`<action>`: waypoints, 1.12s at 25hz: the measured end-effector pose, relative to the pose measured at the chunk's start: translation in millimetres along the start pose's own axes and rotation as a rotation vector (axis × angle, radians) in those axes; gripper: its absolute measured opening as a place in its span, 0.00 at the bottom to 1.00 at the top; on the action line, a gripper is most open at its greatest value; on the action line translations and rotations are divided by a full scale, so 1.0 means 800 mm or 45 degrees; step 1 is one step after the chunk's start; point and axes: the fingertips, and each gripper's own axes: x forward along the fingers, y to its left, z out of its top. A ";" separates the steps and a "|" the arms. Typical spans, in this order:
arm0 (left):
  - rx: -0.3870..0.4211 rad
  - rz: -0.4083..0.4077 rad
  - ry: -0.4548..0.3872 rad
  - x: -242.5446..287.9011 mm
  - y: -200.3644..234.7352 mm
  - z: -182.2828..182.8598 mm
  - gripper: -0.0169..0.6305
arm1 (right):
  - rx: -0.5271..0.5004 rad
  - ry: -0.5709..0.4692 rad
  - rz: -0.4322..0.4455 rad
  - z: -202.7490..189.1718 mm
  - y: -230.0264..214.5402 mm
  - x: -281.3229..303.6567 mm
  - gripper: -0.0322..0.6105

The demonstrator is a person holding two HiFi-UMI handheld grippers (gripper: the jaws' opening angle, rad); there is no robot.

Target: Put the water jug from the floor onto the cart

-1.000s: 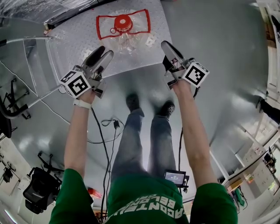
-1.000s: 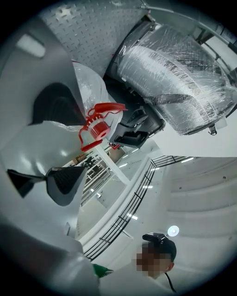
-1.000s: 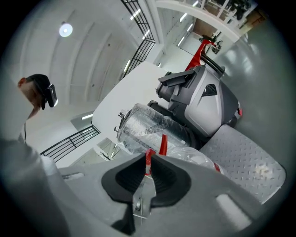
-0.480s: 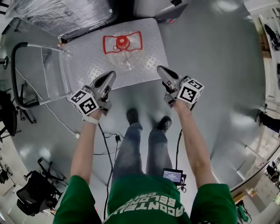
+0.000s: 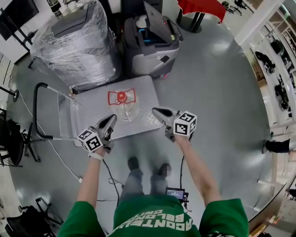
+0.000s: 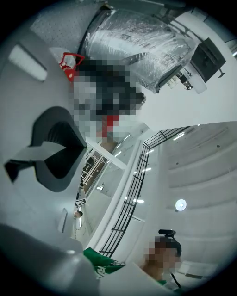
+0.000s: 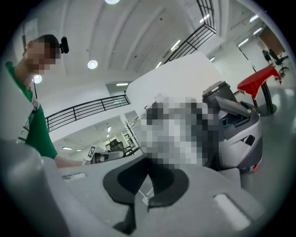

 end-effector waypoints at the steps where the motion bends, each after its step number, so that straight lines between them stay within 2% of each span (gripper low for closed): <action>1: 0.025 -0.017 -0.003 0.007 -0.012 0.013 0.04 | -0.021 -0.006 0.004 0.016 0.005 -0.006 0.03; 5: 0.162 -0.094 -0.022 0.047 -0.059 0.081 0.04 | -0.138 -0.037 0.031 0.093 0.023 -0.016 0.03; 9: 0.279 -0.139 -0.071 0.059 -0.120 0.136 0.04 | -0.217 -0.076 0.061 0.153 0.056 -0.032 0.03; 14: 0.378 -0.169 -0.083 0.060 -0.178 0.164 0.04 | -0.324 -0.098 0.072 0.195 0.088 -0.057 0.03; 18: 0.381 -0.164 -0.085 0.045 -0.203 0.150 0.04 | -0.393 -0.068 0.065 0.192 0.108 -0.080 0.03; 23: 0.342 -0.151 -0.061 0.024 -0.229 0.103 0.04 | -0.411 -0.016 0.075 0.153 0.135 -0.123 0.03; 28: 0.382 -0.199 -0.013 0.015 -0.269 0.060 0.04 | -0.512 0.063 0.040 0.110 0.153 -0.162 0.03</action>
